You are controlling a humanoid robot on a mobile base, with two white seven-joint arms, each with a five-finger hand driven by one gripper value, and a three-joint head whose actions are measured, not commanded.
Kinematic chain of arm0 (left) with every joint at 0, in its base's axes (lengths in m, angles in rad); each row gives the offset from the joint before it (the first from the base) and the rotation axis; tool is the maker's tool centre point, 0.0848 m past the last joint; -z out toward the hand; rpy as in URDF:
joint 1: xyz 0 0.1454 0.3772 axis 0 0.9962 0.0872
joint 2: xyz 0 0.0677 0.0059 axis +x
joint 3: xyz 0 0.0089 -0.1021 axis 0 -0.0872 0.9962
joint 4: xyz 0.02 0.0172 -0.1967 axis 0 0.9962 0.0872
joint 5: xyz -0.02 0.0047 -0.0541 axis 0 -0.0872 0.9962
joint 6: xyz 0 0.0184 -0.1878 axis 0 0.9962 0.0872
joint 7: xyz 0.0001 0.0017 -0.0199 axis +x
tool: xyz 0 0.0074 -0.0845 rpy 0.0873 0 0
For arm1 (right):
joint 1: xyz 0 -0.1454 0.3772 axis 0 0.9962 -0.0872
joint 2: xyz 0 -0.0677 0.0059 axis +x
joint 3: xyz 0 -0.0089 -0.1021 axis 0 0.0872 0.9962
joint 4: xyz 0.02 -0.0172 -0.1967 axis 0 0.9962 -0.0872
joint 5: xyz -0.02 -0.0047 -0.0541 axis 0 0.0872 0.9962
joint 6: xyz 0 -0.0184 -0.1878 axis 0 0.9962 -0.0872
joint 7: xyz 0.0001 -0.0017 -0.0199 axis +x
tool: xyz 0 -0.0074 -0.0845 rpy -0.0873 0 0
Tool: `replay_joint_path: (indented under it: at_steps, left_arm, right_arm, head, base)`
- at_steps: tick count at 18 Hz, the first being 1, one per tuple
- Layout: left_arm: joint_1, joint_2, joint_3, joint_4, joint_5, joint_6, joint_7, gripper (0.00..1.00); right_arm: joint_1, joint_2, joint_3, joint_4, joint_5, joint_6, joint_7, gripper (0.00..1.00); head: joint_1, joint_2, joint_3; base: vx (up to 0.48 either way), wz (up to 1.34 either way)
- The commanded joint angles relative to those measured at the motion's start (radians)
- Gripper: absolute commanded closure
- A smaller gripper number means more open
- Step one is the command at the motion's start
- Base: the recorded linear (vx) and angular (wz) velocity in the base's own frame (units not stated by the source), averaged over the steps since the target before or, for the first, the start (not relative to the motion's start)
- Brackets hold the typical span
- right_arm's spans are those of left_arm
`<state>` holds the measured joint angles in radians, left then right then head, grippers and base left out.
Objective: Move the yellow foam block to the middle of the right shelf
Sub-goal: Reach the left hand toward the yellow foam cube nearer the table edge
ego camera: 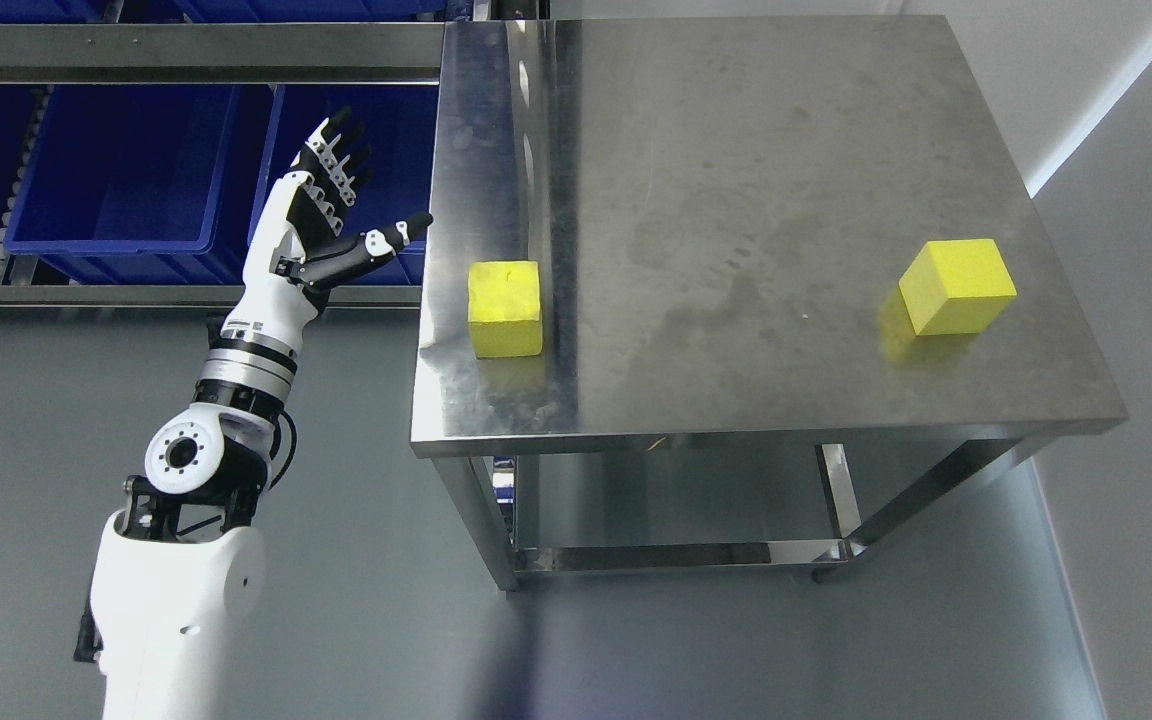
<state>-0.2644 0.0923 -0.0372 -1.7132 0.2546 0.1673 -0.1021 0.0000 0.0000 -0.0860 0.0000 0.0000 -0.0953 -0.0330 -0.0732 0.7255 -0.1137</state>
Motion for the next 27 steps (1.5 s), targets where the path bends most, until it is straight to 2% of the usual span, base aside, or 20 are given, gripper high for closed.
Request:
replay_joint_path:
  at_steps: [1, 7, 11, 16, 18, 21, 25, 27]
  left_arm:
    - [-0.004, 0.01, 0.065, -0.005, 0.0, -0.008, -0.001, 0.0]
    - [-0.048, 0.021, 0.066, -0.002, 0.0, -0.02, -0.02, 0.0]
    - [-0.079, 0.058, 0.112, -0.002, -0.001, -0.064, -0.4, 0.0]
    - [-0.067, 0.3, 0.097, 0.0, -0.001, -0.071, -0.629, 0.0]
    - [-0.065, 0.342, 0.073, 0.013, -0.012, -0.074, -0.7, 0.0]
    - [-0.079, 0.339, 0.028, 0.059, -0.086, -0.075, -0.711, 0.0]
    - [-0.114, 0.319, -0.102, 0.133, -0.169, -0.077, -0.711, 0.0]
    - [-0.124, 0.288, -0.127, 0.159, -0.195, -0.078, -0.711, 0.0]
  right_arm:
    - [0.002, -0.017, 0.0, -0.017, 0.003, 0.0, -0.001, 0.0]
    - [0.002, -0.017, 0.0, -0.017, 0.005, 0.0, -0.001, 0.0]
    - [0.002, -0.017, 0.0, -0.017, 0.003, 0.0, -0.001, 0.0]
    - [0.002, -0.017, 0.0, -0.017, 0.003, 0.0, -0.001, 0.0]
    - [0.002, -0.017, 0.0, -0.017, 0.003, 0.0, -0.001, 0.0]
    - [0.002, -0.017, 0.0, -0.017, 0.003, 0.0, -0.001, 0.0]
    - [0.002, -0.017, 0.0, -0.017, 0.003, 0.0, -0.001, 0.0]
    - [0.002, -0.017, 0.0, -0.017, 0.003, 0.0, -0.001, 0.0]
  head:
    - [0.0, 0.0, 0.0]
    - [0.0, 0.0, 0.0]
    - [0.0, 0.0, 0.0]
    - [0.0, 0.0, 0.0]
    - [0.0, 0.0, 0.0]
    - [0.0, 0.0, 0.0]
    - [0.0, 0.0, 0.0]
    - [0.0, 0.0, 0.0]
  base:
    - [0.0, 0.0]
    - [0.0, 0.0]
    - [0.0, 0.0]
    - [0.001, 0.0]
    - [0.003, -0.03]
    - [0.003, -0.01]
    - [0.0, 0.0]
    - [0.0, 0.0]
